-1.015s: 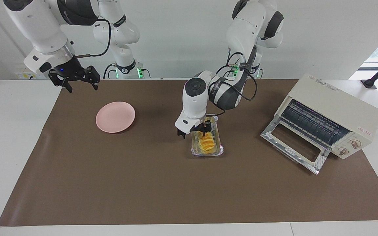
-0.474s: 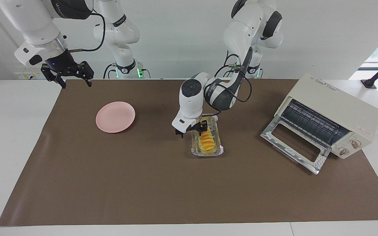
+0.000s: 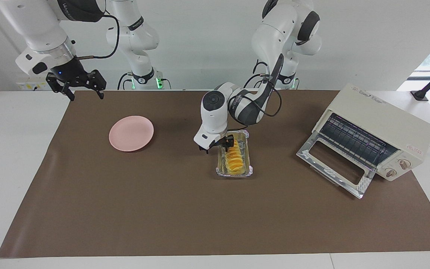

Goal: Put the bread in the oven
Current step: 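Grasp the foil tray rim with the left gripper, then lift the tray with the left gripper and insert it into the oven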

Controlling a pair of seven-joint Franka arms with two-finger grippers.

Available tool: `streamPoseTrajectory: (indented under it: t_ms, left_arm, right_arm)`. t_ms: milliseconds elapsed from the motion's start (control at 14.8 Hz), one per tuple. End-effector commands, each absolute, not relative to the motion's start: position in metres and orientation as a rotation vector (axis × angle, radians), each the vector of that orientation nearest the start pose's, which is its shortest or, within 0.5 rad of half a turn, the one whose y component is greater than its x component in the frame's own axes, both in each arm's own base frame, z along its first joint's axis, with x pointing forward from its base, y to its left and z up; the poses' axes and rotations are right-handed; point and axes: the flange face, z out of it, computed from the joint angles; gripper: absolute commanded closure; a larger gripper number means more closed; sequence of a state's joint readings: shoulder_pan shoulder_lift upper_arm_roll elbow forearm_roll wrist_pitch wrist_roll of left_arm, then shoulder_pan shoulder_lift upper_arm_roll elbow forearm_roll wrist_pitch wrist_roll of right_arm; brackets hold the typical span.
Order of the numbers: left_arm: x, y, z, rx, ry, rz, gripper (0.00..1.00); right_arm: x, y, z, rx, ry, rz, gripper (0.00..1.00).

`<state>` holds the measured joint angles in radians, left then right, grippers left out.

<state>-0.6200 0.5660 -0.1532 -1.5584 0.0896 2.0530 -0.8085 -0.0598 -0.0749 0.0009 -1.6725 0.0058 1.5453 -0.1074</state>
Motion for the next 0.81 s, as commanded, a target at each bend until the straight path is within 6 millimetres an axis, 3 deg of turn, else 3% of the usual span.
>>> streamPoseTrajectory:
  t_ms: [0,203,338,474,542,745]
  left_arm:
    - [0.503,-0.456,0.316,-3.086,-0.039,0.039,1.00]
    - [0.504,-0.453,0.316,-3.077,-0.044,0.052,1.00]
    - [0.509,-0.452,0.327,-3.066,-0.061,0.066,1.00]
    - [0.519,-0.451,0.351,-3.055,-0.097,0.085,1.00]
    - [0.533,-0.445,0.369,-3.047,-0.146,0.073,1.00]
    - [0.573,-0.405,0.414,-3.033,-0.285,-0.002,1.00]
  right_arm:
    - [0.523,-0.034,0.619,-3.148,-0.075,0.069,0.00]
    - [0.523,-0.032,0.617,-3.147,-0.087,0.076,0.00]
    - [0.522,-0.031,0.617,-3.145,-0.089,0.083,0.00]
    - [0.522,-0.032,0.616,-3.145,-0.084,0.086,0.00]
    - [0.522,-0.032,0.616,-3.145,-0.087,0.086,0.00]
    - [0.522,-0.031,0.616,-3.145,-0.089,0.086,0.00]
